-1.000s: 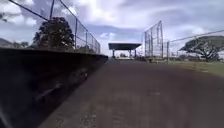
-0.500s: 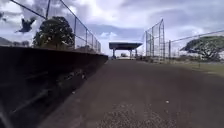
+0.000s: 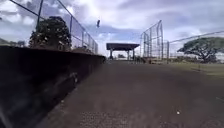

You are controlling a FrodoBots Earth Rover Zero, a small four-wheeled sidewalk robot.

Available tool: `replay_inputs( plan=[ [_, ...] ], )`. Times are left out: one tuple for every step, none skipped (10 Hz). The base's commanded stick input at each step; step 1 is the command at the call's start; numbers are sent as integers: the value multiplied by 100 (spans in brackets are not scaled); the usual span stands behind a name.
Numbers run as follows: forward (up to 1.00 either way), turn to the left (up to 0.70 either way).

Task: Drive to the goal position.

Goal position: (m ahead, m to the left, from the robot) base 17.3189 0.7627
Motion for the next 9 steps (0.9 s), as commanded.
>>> replay_inputs(
  plan=[
    [70, 0],
    [70, 0],
    [70, 0],
    [70, 0],
    [70, 0],
    [70, 0],
    [70, 0],
    [70, 1],
    [70, 2]
  ],
)
